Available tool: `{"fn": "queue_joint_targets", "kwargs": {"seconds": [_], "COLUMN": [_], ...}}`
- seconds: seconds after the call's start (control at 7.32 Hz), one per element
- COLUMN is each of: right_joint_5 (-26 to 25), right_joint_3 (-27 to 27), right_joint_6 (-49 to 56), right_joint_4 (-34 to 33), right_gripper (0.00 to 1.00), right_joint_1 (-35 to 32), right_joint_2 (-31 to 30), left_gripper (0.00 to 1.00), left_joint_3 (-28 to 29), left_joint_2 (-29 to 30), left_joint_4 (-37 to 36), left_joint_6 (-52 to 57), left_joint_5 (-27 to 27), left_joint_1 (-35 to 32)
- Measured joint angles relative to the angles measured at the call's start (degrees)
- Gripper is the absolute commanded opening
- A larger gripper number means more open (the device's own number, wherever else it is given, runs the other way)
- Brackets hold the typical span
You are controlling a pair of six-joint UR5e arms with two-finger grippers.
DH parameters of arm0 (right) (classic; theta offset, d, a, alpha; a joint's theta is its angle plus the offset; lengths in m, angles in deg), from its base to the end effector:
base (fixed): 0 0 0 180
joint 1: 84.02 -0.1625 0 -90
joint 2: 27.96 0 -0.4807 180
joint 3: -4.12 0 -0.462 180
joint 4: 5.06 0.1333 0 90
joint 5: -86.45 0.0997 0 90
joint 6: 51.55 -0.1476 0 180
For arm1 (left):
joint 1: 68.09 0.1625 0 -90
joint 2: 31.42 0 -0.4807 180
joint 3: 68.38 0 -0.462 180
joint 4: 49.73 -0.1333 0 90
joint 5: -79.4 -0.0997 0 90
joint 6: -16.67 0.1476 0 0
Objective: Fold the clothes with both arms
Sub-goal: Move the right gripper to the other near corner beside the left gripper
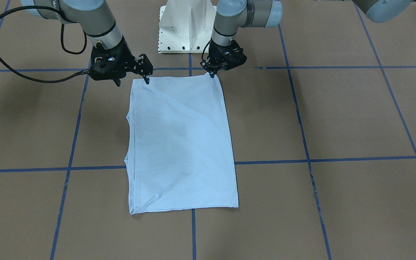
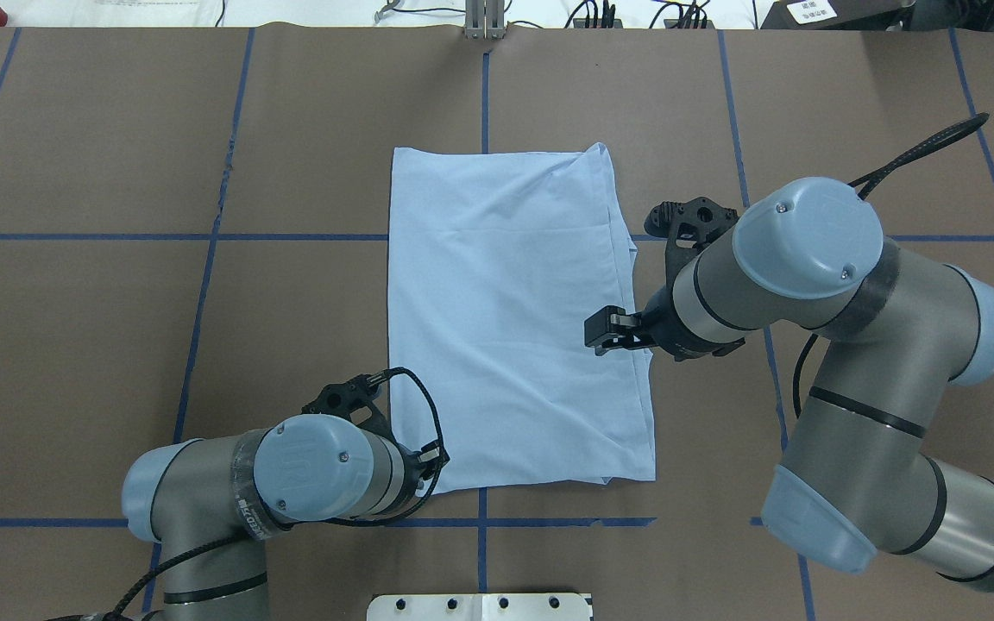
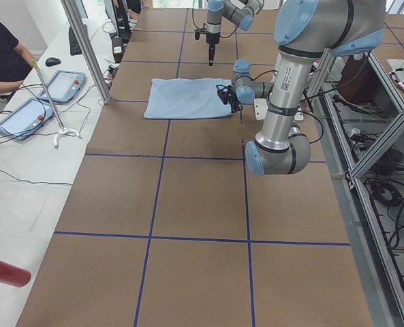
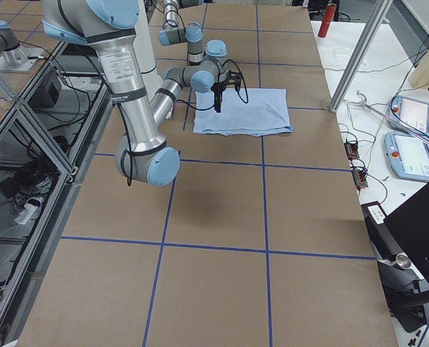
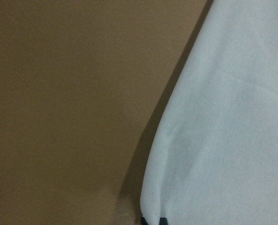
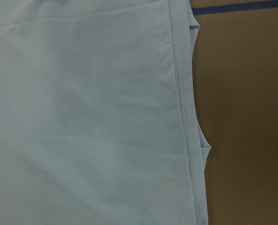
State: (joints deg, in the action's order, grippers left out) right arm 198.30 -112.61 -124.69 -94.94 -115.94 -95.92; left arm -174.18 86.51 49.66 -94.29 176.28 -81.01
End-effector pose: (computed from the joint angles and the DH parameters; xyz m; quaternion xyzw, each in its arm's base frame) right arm -0.5134 -0.4121 0.2756 0.0107 -0.4413 0.0394 0.8964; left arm 0.6916 -0.2773 0.2760 -0.0848 0.4415 -0.2345 0.8619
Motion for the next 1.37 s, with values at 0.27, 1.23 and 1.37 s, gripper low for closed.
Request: {"fn": "queue_joint_targets", "kwargs": {"seconds": [0.27,1.23,1.37], "right_joint_5": [-0.8,-17.7,-17.9], "right_joint_3": [0.0,4.5,5.2], "right_joint_6": [-11.1,-35.4,-35.5], "right_joint_4": [0.2,0.1,0.1], "right_gripper": [1.00,1.00,1.00], "right_joint_1": [3.1,18.3,18.4], "right_joint_2": [-0.1,-1.5,-1.6], "left_gripper": [0.00,0.00,0.00], "left_joint_3": [-0.9,-1.7,-1.8], "left_joint_2": [0.1,0.6,0.7], "left_joint_4": [-0.4,-0.5,-0.4], "left_joint_6": [1.9,3.2,3.2], "left_joint_5": [0.3,0.6,0.7], "left_joint_1": [0.0,-0.1,-0.1]}}
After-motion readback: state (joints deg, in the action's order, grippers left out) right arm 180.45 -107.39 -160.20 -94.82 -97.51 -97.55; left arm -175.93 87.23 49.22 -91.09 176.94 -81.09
